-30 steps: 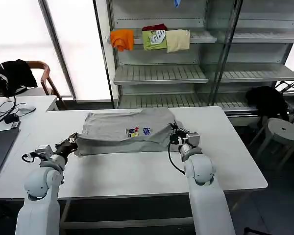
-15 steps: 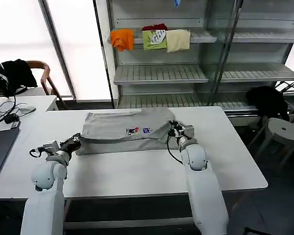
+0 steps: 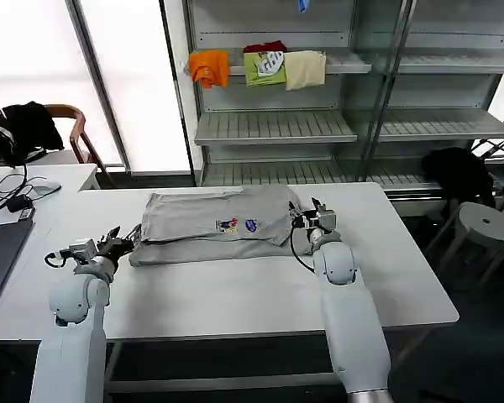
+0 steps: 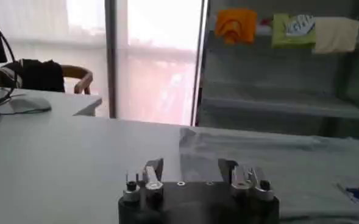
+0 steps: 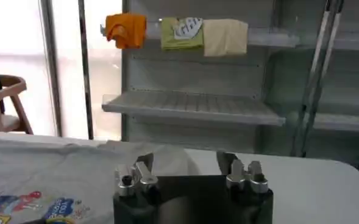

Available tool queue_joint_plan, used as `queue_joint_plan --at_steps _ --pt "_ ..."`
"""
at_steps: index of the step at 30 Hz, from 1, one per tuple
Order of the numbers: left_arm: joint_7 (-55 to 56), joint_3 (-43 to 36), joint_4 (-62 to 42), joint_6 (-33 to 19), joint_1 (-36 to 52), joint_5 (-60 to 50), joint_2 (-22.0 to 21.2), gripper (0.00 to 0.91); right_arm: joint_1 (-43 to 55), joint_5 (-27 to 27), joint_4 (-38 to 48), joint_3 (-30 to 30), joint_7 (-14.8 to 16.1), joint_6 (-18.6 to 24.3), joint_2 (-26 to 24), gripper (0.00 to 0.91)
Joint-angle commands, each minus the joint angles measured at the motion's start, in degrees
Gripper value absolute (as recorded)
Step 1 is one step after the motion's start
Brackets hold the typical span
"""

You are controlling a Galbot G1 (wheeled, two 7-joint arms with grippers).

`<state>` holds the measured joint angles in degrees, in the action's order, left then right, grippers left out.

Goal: Fold and organize the clothes.

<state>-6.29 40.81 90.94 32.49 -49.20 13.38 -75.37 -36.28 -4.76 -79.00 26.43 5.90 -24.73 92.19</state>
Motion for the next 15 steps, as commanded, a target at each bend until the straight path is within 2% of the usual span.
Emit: queue_joint_plan --at_steps 1,4,15 --pt "-0.7 -1.3 6.1 0.5 -7.4 -4.7 0.9 0.907 -10.8 2.8 -11.9 -0.6 -0.6 -4.2 -3.1 0.907" --pt "-0.7 -1.3 6.2 0.5 -8.4 -4.8 0.9 0.907 -13.7 4.2 -13.6 0.0 -1.7 -3.9 -4.3 0.907" --pt "-0.9 -1.3 6.4 0.5 -9.6 -4.9 0.3 0.907 -18.0 4.5 -15.5 2.1 -1.1 -3.0 -6.3 0.907"
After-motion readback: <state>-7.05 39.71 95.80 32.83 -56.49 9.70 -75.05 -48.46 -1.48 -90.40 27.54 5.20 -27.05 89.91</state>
